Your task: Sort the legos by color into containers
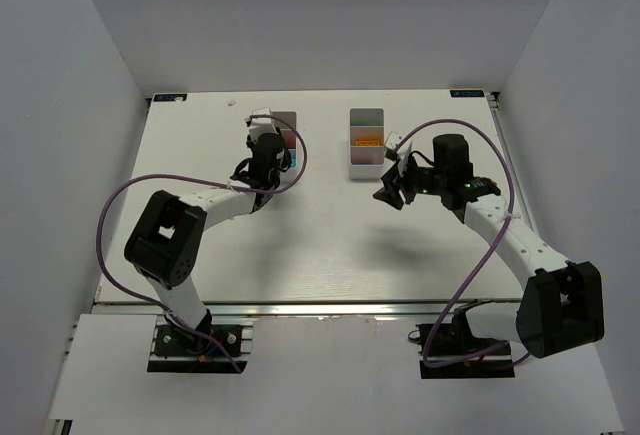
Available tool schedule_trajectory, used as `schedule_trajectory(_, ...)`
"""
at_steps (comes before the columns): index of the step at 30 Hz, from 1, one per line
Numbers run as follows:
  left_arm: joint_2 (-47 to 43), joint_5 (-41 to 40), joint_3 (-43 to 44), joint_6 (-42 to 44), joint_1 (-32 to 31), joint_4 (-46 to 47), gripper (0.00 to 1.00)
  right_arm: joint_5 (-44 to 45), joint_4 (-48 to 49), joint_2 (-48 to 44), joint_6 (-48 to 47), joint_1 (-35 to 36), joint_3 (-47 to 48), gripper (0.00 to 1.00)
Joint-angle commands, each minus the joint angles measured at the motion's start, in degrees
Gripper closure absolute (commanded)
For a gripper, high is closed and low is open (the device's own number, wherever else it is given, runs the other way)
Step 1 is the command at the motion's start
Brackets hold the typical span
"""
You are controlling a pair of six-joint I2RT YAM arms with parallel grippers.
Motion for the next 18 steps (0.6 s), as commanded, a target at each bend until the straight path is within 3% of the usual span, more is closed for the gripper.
schedule_trajectory(1, 0.0, -2.0, 1.0, 1.4, -0.1, 1.6, 0.92, 0.3, 0.1, -0.7, -1.0, -0.4, -0.1, 0.42)
schedule_trajectory(8, 1.8, -3.6, 0.9, 2.1, -0.1, 2.3, 0.86, 0.3, -0.3, -0.4, -1.2, -0.5, -0.1, 0.42)
schedule_trajectory(13, 2.5, -4.3, 1.4, 2.2, -0.1, 2.9, 0.65, 0.3, -0.6, -0.4, -1.3, -0.5, 0.0, 0.42)
schedule_trajectory(18, 3.0, -4.8, 1.3, 2.2, -0.1, 2.9, 0.52, 0.5, -0.8, -0.4, -1.4, -0.6, 0.0, 0.42)
